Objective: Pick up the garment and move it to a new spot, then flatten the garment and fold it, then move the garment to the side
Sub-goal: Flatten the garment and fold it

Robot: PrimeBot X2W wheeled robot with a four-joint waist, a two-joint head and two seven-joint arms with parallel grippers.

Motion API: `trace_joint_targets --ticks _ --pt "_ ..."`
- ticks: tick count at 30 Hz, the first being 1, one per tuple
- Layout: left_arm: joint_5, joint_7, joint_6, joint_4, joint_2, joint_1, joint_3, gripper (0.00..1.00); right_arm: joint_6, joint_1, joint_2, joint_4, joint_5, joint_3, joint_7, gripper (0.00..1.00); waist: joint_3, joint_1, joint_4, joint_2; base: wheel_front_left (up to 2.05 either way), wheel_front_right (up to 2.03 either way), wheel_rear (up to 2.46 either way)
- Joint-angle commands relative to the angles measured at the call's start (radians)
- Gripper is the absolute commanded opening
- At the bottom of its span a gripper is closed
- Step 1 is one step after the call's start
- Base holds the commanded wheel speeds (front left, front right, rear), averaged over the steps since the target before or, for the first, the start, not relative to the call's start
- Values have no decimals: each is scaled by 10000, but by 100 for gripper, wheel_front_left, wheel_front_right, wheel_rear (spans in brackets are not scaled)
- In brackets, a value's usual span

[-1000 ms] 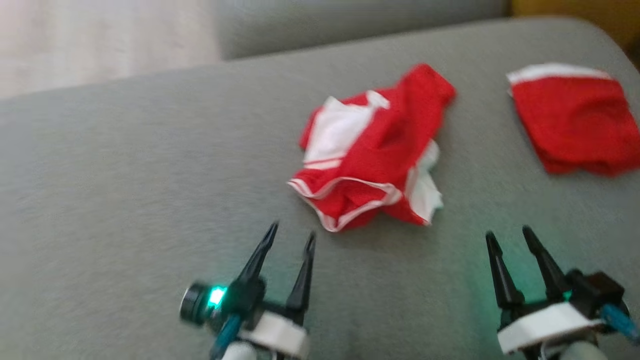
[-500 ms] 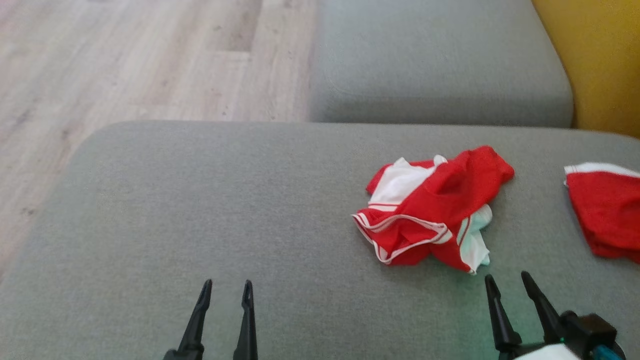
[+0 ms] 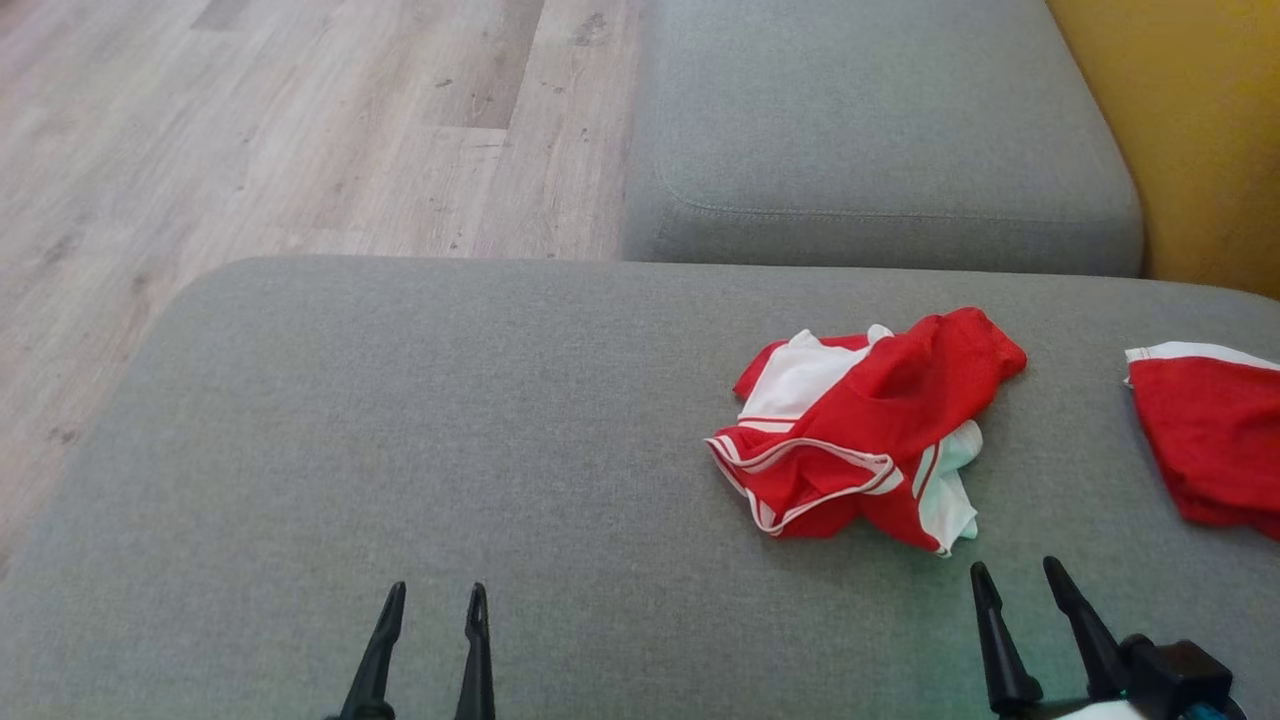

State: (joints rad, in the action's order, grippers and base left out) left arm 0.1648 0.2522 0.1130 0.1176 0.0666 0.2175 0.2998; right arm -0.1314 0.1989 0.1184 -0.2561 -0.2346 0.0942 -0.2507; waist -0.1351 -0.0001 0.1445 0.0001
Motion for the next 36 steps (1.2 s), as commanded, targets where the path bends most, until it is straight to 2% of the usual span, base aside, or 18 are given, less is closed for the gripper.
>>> trace_joint_targets --ticks 1,14,18,23,31,36 --pt "-108 95 -50 -287 -116 -343 -342 100 7 -216 173 355 102 227 -110 100 10 1 -22 -1 0 0 0" --pt "-213 95 -94 -200 -155 -447 -420 100 7 -280 155 358 28 213 -111 100 63 1 -354 -1 0 0 0" --pt "-220 95 -260 45 -159 -587 -140 100 7 -337 206 422 21 281 -111 100 166 1 -647 -1 0 0 0" --pt "7 95 -504 790 -161 -1449 644 100 7 -591 358 545 64 497 -111 100 491 1 -1338 -1 0 0 0" --pt "734 28 -948 2509 -163 -4044 2439 100 7 -1092 636 896 -111 679 -111 100 1464 1 -2740 -1 0 0 0" --pt "1205 -121 -1063 3538 -163 -5305 3128 100 7 -1326 701 980 -195 710 -111 100 2063 1 -3405 -1 0 0 0"
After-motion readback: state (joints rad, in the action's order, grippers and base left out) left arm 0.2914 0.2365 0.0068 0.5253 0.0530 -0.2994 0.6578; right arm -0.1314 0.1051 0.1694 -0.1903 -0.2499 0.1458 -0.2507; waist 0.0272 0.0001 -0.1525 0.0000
